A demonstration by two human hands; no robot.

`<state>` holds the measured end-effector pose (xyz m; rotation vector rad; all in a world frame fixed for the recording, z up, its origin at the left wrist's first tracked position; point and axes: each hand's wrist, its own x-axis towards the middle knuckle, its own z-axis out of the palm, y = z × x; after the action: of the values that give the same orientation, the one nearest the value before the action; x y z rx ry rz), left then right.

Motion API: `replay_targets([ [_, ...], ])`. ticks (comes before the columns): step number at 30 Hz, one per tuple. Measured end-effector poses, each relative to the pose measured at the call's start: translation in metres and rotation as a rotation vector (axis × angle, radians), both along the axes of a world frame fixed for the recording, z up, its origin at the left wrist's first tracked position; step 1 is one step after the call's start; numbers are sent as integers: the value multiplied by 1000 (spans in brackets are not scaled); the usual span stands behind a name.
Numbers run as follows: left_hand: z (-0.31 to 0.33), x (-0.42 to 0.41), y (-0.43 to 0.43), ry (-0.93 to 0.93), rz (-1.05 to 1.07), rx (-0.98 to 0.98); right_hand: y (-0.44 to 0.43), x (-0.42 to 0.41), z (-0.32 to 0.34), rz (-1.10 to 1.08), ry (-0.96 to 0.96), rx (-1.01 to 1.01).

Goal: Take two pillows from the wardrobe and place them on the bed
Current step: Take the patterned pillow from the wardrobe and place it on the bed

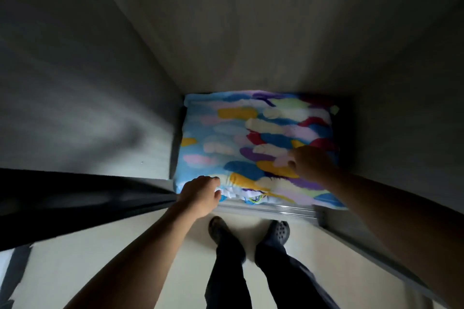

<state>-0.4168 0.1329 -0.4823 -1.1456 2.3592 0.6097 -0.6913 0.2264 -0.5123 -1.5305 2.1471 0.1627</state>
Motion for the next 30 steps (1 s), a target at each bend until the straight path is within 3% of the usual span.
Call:
replay_targets([
  [8,-151,-65,-106,51,-19,-28,-77,-63,-111,-167,28,-70],
  [14,-253,-123,-187,155,-84,-158,-152,-108,-188,-218,150,-123],
  [19,-330,-136,-185,188,-40,-193,-192,-134,-257,-232,187,-48],
  [23,-355,-129,-174,236,-2,-241,-197,-135,-287,-253,192,-17],
  [30,-320,-118,-178,177,-59,-133,-204,-125,-239,-223,115,-16],
])
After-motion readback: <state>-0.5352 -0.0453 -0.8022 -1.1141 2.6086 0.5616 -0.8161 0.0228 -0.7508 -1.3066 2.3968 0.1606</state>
